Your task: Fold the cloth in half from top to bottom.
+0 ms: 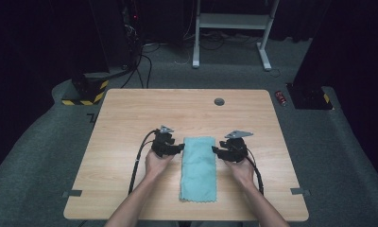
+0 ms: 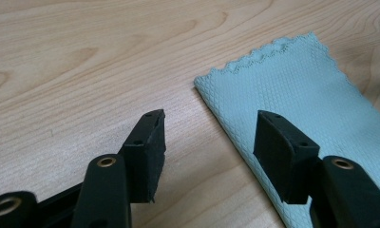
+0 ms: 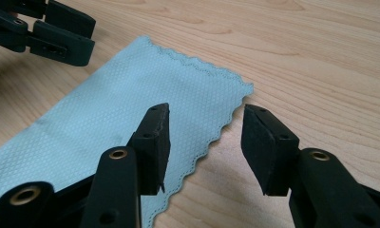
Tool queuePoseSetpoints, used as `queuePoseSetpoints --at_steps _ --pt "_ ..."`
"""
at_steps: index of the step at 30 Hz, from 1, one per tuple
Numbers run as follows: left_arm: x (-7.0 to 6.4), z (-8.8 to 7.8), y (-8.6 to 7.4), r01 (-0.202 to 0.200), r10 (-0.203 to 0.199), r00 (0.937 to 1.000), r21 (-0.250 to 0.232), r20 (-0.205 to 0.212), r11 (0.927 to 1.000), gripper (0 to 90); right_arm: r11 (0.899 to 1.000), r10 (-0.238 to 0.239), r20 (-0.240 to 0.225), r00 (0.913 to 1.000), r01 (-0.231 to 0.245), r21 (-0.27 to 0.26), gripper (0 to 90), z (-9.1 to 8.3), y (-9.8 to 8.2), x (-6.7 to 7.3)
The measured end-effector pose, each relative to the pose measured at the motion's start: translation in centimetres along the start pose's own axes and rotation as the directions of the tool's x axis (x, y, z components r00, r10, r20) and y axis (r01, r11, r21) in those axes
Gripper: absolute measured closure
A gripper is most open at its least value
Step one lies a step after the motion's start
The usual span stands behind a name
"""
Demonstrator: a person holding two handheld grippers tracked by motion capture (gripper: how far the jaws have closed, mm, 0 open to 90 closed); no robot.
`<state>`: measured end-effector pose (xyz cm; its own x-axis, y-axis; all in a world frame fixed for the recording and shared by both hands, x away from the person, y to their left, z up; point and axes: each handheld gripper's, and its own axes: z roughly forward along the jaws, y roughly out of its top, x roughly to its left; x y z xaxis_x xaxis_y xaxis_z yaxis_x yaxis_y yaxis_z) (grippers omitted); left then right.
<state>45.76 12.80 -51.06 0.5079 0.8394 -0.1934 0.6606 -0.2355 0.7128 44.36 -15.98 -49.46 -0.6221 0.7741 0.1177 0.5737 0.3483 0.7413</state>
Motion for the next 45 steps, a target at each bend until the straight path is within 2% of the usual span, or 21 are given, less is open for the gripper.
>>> queuePoseSetpoints --at_steps 7,8,10,12,14,17,19,21,23,25,28,32,34,36,40,45 --pt "0.3 0.6 -0.1 -0.008 0.008 1.0000 0.007 -0.001 0.9999 44.1 1.000 -0.017 0.017 0.9997 0.017 0.016 55.2 0.7 0.2 0.0" --pt "0.2 0.8 0.1 -0.016 0.016 0.9999 0.027 0.003 0.9995 44.0 1.000 -0.018 0.017 0.9997 0.018 0.024 55.2 0.8 0.2 0.0" --pt "0.1 0.9 0.6 -0.034 0.034 0.9994 0.033 0.005 0.9989 42.8 0.999 -0.021 0.026 0.9994 0.020 0.032 55.2 1.1 0.2 0.0" --pt "0.2 0.9 1.1 -0.023 0.023 0.9997 0.000 0.006 0.9997 43.8 1.000 -0.010 0.034 0.9994 0.009 0.026 55.4 1.2 0.4 -0.2" --pt "0.2 1.5 1.5 -0.020 0.019 0.9998 0.038 0.010 0.9991 42.5 1.000 -0.004 0.040 0.9992 0.003 0.021 56.1 1.4 0.8 -0.2" --pt "0.1 1.9 2.1 -0.024 0.024 0.9997 0.033 0.012 0.9992 43.4 1.000 -0.003 0.047 0.9989 0.002 0.027 57.5 1.9 1.3 -0.3" --pt "-0.1 2.2 2.6 -0.049 0.049 0.9988 0.041 0.002 0.9980 43.4 0.999 0.003 0.053 0.9986 -0.005 0.033 58.7 2.2 1.6 -0.4" --pt "-0.3 2.4 2.9 -0.064 0.065 0.9979 0.038 -0.002 0.9972 44.4 0.999 -0.002 0.060 0.9982 0.000 0.036 62.0 2.6 1.8 -0.6" --pt "-0.4 2.6 3.2 -0.084 0.085 0.9964 0.059 -0.004 0.9947 44.7 0.999 0.001 0.069 0.9976 -0.003 0.040 66.6 2.8 2.1 -0.6" --pt "-0.5 2.8 3.4 -0.090 0.090 0.9960 0.061 -0.001 0.9941 44.8 0.999 -0.009 0.082 0.9966 0.005 0.049 71.5 3.2 2.1 -0.8" --pt "-0.6 3.0 3.5 -0.097 0.097 0.9953 0.064 -0.001 0.9933 44.7 0.997 0.004 0.090 0.9959 -0.012 0.080 74.3 3.9 1.8 -1.3" --pt "-0.5 3.4 3.3 -0.103 0.104 0.9946 0.077 -0.006 0.9917 44.7 0.997 0.011 0.080 0.9967 -0.017 0.072 75.8 4.2 1.9 -1.5" --pt "-0.3 3.5 3.3 -0.105 0.106 0.9943 0.088 -0.006 0.9905 44.9 0.997 -0.009 0.080 0.9967 0.002 0.080 77.0 4.5 2.4 -1.4" --pt "-0.3 3.6 3.2 -0.100 0.101 0.9949 0.083 -0.005 0.9916 46.7 0.997 -0.020 0.086 0.9961 0.013 0.080 81.3 4.7 2.9 -1.2" --pt "-0.4 3.7 3.2 -0.114 0.115 0.9934 0.078 -0.003 0.9904 55.8 0.992 -0.048 0.093 0.9945 0.037 0.119 90.0 5.3 3.1 -1.1" --pt "-0.3 3.6 3.2 -0.137 0.136 0.9906 0.082 0.012 0.9872 68.6 0.993 -0.075 0.102 0.9920 0.064 0.103 90.0 5.3 3.7 -0.8"
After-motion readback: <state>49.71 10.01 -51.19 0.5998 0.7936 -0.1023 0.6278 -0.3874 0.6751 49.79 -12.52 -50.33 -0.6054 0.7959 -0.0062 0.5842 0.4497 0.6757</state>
